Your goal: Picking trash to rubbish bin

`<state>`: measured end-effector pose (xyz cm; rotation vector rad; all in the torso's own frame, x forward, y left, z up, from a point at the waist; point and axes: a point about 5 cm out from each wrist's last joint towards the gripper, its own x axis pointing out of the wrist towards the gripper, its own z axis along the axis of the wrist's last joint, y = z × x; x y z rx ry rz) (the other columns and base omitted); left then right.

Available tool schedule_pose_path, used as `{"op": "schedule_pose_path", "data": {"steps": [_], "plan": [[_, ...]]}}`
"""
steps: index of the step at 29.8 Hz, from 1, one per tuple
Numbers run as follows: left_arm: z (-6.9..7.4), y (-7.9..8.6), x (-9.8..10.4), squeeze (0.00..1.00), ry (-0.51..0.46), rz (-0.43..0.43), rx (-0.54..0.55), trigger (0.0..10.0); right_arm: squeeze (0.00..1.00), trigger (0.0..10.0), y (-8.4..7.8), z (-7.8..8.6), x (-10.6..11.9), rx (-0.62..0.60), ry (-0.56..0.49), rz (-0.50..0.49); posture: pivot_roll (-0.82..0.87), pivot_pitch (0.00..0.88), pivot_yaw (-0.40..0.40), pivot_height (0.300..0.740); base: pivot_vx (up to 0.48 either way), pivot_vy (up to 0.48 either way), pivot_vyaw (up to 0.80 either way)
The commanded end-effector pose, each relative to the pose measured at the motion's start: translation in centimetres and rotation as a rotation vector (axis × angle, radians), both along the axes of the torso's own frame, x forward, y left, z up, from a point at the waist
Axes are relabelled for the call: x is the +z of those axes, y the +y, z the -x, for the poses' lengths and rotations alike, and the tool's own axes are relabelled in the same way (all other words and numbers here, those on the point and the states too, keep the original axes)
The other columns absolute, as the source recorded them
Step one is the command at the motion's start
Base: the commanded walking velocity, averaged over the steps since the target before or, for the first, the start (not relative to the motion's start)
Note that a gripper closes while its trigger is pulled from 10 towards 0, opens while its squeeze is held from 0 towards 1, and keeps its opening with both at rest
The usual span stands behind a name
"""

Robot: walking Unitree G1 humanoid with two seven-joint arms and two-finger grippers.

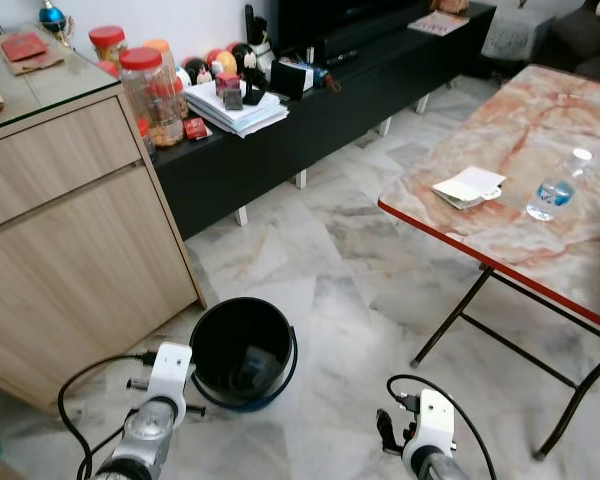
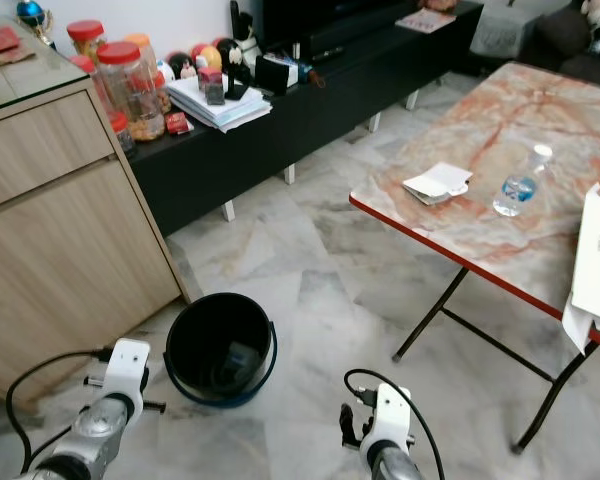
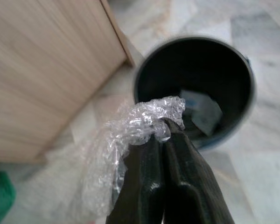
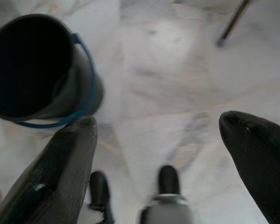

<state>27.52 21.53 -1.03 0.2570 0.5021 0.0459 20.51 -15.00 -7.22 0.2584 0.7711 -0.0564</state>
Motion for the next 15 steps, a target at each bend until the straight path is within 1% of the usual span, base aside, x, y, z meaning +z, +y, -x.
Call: {"op": "schedule_pose_path", "data": {"steps": [1, 2, 4, 5, 6, 7, 11, 12, 15], "plan": [[0.3, 0.6, -0.1, 0.0, 0.004, 0.007, 0.027, 10.0, 0.0, 10.0, 0.1, 0.1, -0.1, -0.004, 0.008, -0.004, 0.1, 0.124, 0.01, 0.74, 0.368, 0.0, 0.0], [0.3, 0.6, -0.1, 0.0, 0.004, 0.007, 0.027, 10.0, 0.0, 10.0, 0.1, 0.1, -0.1, -0.004, 0.008, -0.004, 0.1, 0.124, 0.01, 0.74, 0.368, 0.0, 0.0], [-1.3, 0.3, 1.4, 0.0, -0.062, 0.029, 0.006, 10.0, 0.0, 10.0, 0.2, 0.0, 0.0, 0.001, 0.004, -0.007, 0.11, 0.121, 0.007, 0.74, 0.373, 0.0, 0.0], [-1.3, 0.3, 1.4, 0.0, -0.062, 0.029, 0.006, 10.0, 0.0, 10.0, 0.2, 0.0, 0.0, 0.001, 0.004, -0.007, 0.11, 0.121, 0.007, 0.74, 0.371, 0.0, 0.0], [-2.7, -0.4, 2.7, 0.0, -0.113, 0.048, -0.028, 10.0, 0.0, 10.0, 0.5, -0.6, 0.3, 0.016, -0.02, -0.018, 0.1, 0.12, 0.009, 0.74, 0.371, 0.0, 0.0], [-3.1, -0.6, 3.1, 0.0, -0.126, 0.053, -0.04, 10.0, 0.0, 10.0, 0.7, -0.9, 0.5, 0.026, -0.032, -0.023, 0.1, 0.12, 0.009, 0.74, 0.368, 0.0, 0.0], [-3.9, -1.5, 3.8, 0.0, -0.159, 0.072, -0.077, 10.0, 0.0, 10.0, 0.7, -1.3, 0.8, 0.04, -0.049, -0.023, 0.1, 0.118, 0.008, 0.74, 0.373, 0.0, 0.0], [-3.9, -1.5, 3.8, 0.0, -0.159, 0.072, -0.077, 10.0, 0.0, 10.0, 0.7, -1.3, 0.8, 0.04, -0.049, -0.023, 0.1, 0.118, 0.008, 0.74, 0.375, 0.0, 0.0], [-4.4, -2.5, 4.3, 0.0, -0.171, 0.102, -0.116, 10.0, 0.0, 10.0, 0.9, -1.4, 0.8, 0.079, -0.048, -0.022, 0.1, 0.116, 0.004, 0.74, 0.377, 0.0, 0.0]]}}
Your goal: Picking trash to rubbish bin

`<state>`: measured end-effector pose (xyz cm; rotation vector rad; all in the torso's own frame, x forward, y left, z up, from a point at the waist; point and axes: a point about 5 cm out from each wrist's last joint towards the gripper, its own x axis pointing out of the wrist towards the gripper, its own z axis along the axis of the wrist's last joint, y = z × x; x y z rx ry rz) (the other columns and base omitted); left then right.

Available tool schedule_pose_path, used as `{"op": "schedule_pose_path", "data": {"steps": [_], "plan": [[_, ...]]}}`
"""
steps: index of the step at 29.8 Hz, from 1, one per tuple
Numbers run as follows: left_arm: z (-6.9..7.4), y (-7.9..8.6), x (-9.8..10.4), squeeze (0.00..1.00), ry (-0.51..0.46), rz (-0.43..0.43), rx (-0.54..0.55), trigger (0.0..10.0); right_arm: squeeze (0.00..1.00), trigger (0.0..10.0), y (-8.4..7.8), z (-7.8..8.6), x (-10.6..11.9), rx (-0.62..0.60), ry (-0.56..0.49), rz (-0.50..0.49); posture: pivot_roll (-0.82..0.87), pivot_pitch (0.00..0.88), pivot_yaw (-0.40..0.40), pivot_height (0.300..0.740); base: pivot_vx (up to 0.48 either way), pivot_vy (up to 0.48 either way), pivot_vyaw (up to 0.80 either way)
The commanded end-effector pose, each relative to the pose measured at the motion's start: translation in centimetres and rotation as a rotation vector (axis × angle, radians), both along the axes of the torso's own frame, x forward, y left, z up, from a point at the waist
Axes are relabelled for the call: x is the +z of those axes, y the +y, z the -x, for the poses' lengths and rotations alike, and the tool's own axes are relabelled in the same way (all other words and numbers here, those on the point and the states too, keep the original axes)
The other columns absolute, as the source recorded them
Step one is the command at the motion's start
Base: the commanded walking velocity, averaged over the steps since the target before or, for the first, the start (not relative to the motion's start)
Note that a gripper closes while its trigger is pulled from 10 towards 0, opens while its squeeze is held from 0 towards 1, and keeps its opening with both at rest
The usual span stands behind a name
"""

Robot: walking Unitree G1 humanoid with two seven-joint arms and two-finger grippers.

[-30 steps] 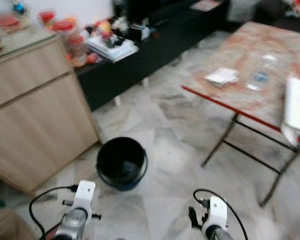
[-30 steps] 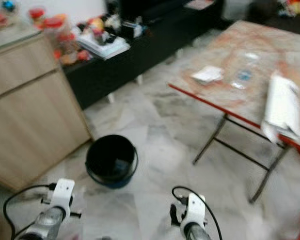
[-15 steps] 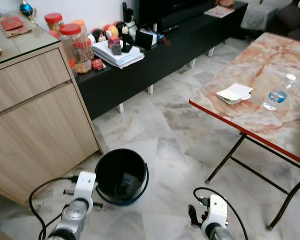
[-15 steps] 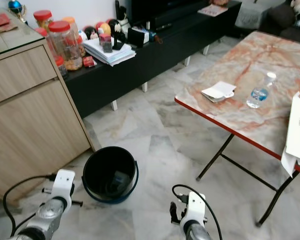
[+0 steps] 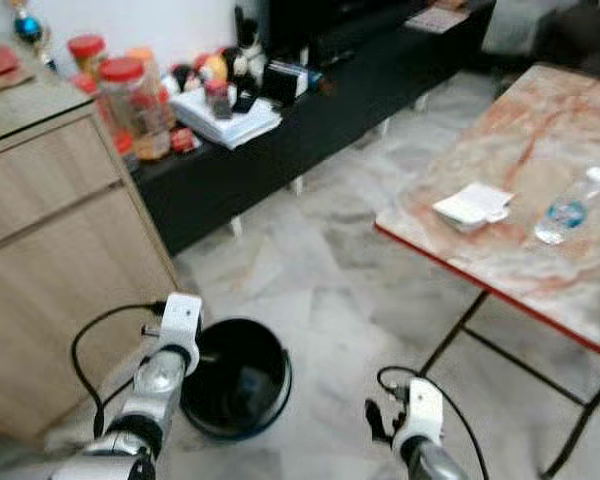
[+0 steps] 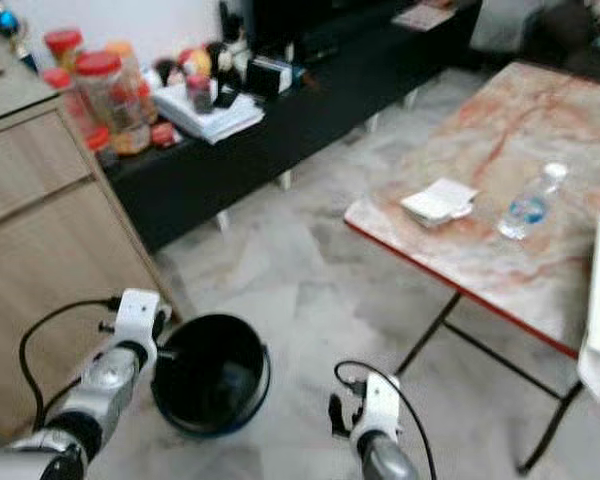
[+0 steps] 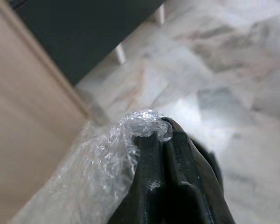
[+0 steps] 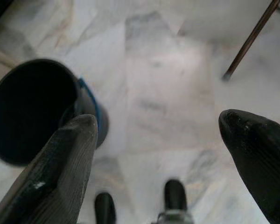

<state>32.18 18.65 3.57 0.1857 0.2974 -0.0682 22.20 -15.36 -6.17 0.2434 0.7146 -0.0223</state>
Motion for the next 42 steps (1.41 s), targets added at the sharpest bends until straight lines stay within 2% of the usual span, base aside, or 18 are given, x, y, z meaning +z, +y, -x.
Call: {"op": "schedule_pose_path", "data": {"steps": [1, 9, 16, 22, 28, 36, 42], "plan": [[0.2, 0.2, -0.3, 0.0, 0.025, 0.012, -0.011, 10.0, 0.0, 10.0, 1.4, 0.2, -0.2, 0.061, 0.013, -0.031, 0.1, 0.116, 0.004, 0.74, 0.379, 0.0, 0.0], [0.4, -0.9, -1.0, 0.0, 0.085, 0.063, -0.065, 10.0, 0.0, 10.0, 2.2, -0.2, 0.2, 0.121, -0.01, -0.054, 0.09, 0.115, 0.002, 0.74, 0.338, 0.0, 0.25], [0.7, -2.0, -1.6, 0.0, 0.134, 0.1, -0.1, 10.0, 0.0, 10.0, 2.3, -0.5, 0.3, 0.143, -0.016, -0.05, 0.1, 0.105, -0.021, 0.74, 0.0, 0.0, 0.8], [0.4, -3.5, -1.5, 0.0, 0.14, 0.121, -0.131, 10.0, 0.0, 10.0, 1.8, -1.0, 0.6, 0.156, -0.025, -0.038, 0.09, 0.093, -0.064, 0.74, 0.0, 0.0, 0.0], [0.5, -4.7, -1.6, 0.0, 0.152, 0.152, -0.159, 10.0, 0.0, 10.0, 1.4, -1.8, 1.2, 0.173, -0.045, -0.023, 0.1, 0.094, -0.072, 0.74, 0.0, 0.0, 0.0], [0.6, -7.4, -1.6, 0.0, 0.166, 0.196, -0.271, 10.0, 0.0, 10.0, 2.5, -3.6, 2.6, 0.216, -0.123, -0.076, 0.09, 0.097, -0.067, 0.74, 0.0, 0.0, 0.0], [0.8, -8.4, -1.7, 0.0, 0.183, 0.222, -0.321, 10.0, 0.0, 10.0, 3.2, -4.3, 3.3, 0.252, -0.156, -0.097, 0.08, 0.1, -0.066, 0.74, 0.0, 0.0, 0.0]]}}
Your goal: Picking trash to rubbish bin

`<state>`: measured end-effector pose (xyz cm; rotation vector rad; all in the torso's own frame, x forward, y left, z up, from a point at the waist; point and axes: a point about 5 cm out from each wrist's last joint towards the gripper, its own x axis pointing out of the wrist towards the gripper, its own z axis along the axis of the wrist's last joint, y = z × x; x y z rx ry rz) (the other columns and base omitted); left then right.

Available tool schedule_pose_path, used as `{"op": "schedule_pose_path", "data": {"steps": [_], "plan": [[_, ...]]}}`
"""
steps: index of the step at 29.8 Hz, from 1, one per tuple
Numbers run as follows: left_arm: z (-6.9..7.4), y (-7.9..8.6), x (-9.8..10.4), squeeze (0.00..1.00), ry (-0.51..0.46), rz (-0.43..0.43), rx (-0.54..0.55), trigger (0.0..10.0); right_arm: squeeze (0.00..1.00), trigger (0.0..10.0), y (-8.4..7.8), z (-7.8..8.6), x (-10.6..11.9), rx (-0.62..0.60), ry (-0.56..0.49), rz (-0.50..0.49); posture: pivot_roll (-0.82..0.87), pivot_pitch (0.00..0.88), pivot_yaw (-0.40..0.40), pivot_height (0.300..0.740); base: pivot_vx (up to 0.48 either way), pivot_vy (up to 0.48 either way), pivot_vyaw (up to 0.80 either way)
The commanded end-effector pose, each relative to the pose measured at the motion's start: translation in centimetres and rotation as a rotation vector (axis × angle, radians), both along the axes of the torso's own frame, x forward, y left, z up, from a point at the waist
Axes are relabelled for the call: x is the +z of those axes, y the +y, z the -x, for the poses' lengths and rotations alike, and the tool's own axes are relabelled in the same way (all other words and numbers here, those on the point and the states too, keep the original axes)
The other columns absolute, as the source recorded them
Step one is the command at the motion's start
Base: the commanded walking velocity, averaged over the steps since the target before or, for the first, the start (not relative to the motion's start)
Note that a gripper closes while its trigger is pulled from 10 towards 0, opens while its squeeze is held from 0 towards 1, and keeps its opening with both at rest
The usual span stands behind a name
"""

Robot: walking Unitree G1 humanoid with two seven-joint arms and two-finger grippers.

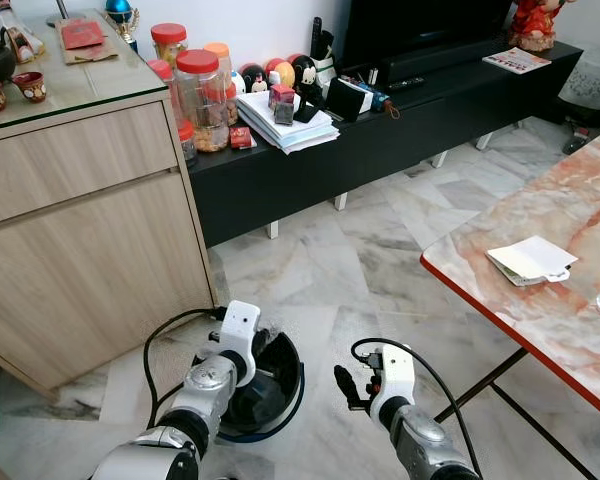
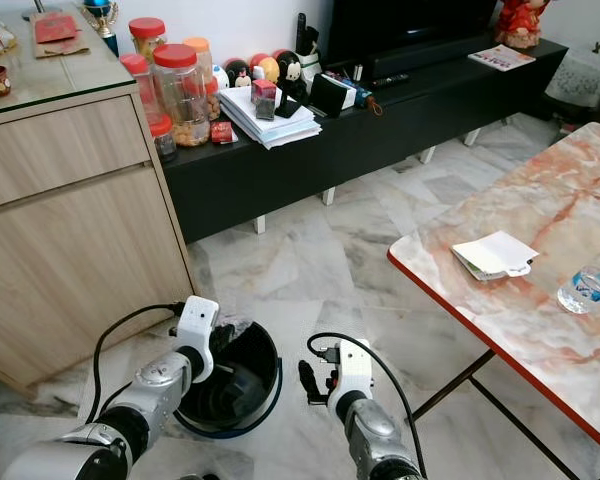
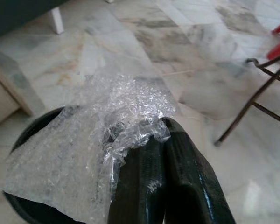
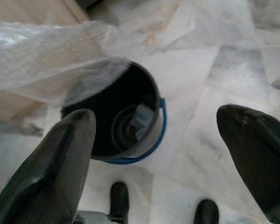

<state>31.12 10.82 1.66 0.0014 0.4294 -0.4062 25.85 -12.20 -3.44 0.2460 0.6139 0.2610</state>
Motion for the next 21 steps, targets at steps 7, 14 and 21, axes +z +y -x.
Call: {"op": "schedule_pose_path", "data": {"steps": [7, 14, 21], "plan": [[0.2, -0.3, -0.3, 0.0, 0.037, -0.006, -0.026, 10.0, 0.0, 10.0, 0.2, -0.9, 0.8, 0.022, -0.036, -0.015, 0.08, 0.104, -0.063, 0.74, 0.0, 0.0, 0.0], [1.8, 4.1, -2.5, 0.0, 0.159, -0.087, 0.14, 10.0, 0.0, 10.0, 0.6, -0.9, 0.9, 0.033, -0.04, -0.023, 0.09, 0.1, -0.047, 0.74, 0.0, 0.0, 0.0], [2.4, 5.1, -3.2, 0.0, 0.204, -0.095, 0.184, 10.0, 0.0, 10.0, 0.7, -1.0, 0.9, 0.043, -0.045, -0.028, 0.09, 0.094, -0.042, 0.74, 0.0, 0.0, 0.0]]}}
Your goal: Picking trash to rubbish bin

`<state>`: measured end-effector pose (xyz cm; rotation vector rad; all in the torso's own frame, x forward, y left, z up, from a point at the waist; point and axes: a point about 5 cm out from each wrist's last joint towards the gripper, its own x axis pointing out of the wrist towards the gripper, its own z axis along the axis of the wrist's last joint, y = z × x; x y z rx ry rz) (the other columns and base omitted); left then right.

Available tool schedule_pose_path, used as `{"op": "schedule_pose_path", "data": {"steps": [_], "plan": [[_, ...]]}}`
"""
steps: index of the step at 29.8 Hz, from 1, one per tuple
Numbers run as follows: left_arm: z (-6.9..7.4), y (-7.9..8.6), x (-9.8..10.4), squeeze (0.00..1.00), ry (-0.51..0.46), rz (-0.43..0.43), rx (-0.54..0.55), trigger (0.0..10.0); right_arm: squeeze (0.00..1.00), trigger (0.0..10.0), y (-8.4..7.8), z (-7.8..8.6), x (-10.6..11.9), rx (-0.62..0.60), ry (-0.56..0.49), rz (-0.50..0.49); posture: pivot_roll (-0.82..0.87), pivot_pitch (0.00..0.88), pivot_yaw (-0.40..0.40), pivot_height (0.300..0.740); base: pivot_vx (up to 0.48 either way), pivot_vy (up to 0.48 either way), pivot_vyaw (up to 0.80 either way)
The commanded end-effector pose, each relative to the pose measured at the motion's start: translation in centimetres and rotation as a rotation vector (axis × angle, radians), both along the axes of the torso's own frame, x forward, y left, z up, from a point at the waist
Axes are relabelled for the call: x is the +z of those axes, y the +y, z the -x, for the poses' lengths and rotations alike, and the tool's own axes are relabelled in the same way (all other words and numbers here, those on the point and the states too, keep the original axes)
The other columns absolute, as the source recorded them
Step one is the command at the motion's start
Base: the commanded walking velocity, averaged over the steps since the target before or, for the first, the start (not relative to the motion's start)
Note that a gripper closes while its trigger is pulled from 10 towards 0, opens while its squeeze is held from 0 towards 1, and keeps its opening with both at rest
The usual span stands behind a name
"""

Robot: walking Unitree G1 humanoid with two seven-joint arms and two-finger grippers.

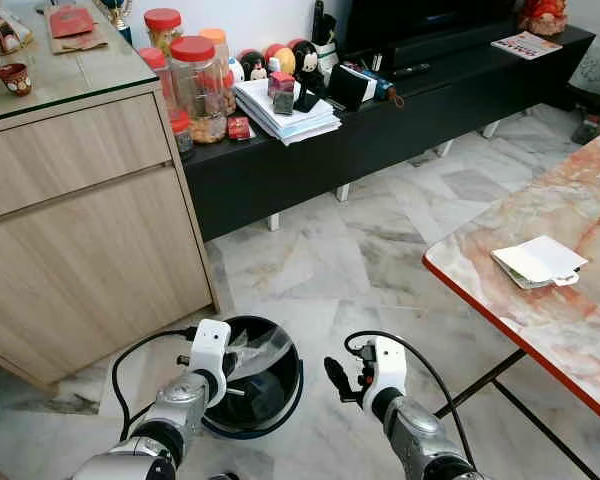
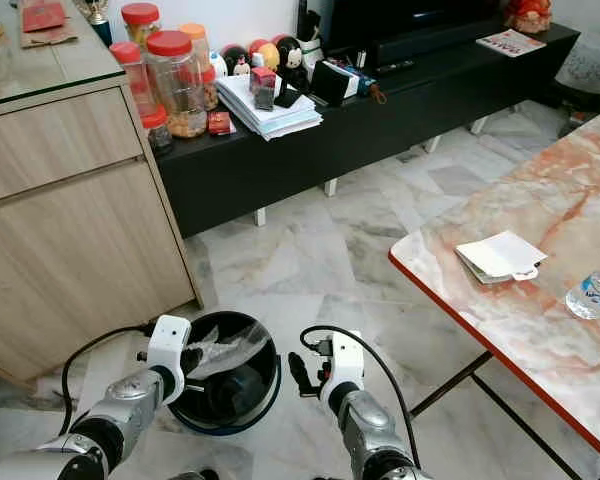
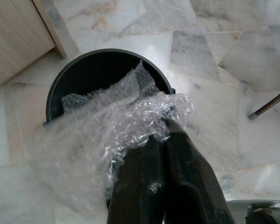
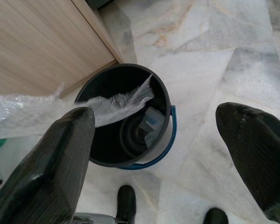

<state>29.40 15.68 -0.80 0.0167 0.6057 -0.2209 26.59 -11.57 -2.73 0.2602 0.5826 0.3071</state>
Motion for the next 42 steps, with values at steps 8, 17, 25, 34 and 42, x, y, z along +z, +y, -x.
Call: {"op": "schedule_pose_path", "data": {"steps": [8, 17, 25, 34, 42], "plan": [[0.1, 1.2, -0.1, 0.0, -0.007, -0.012, 0.127, 10.0, 0.0, 10.0, 0.4, -0.2, 0.3, 0.042, -0.015, -0.032, 0.09, 0.087, -0.039, 0.74, 0.0, 0.0, 0.0], [-0.5, 1.0, 0.5, 0.0, -0.029, 0.093, 0.188, 10.0, 0.0, 10.0, 1.1, 0.3, 0.2, 0.135, -0.009, -0.09, 0.08, 0.08, -0.036, 0.74, 0.0, 0.0, 0.0], [-0.6, 0.2, 0.5, 0.0, -0.025, 0.147, 0.171, 10.0, 0.0, 10.0, 1.7, 0.6, 0.3, 0.207, -0.01, -0.138, 0.08, 0.081, -0.041, 0.74, 0.0, 0.0, 0.0], [-0.7, -0.2, 0.6, 1.0, -0.025, 0.181, 0.166, 10.0, 0.0, 10.0, 1.6, 0.6, 0.3, 0.21, -0.008, -0.15, 0.08, 0.104, -0.047, 0.74, 0.0, 0.0, 0.0], [-0.7, 0.1, 0.6, 1.0, -0.028, 0.19, 0.182, 10.0, 0.0, 10.0, 1.7, 0.8, 0.1, 0.207, 0.0, -0.151, 0.08, 0.113, -0.052, 0.74, 0.0, 0.0, 0.0]]}}
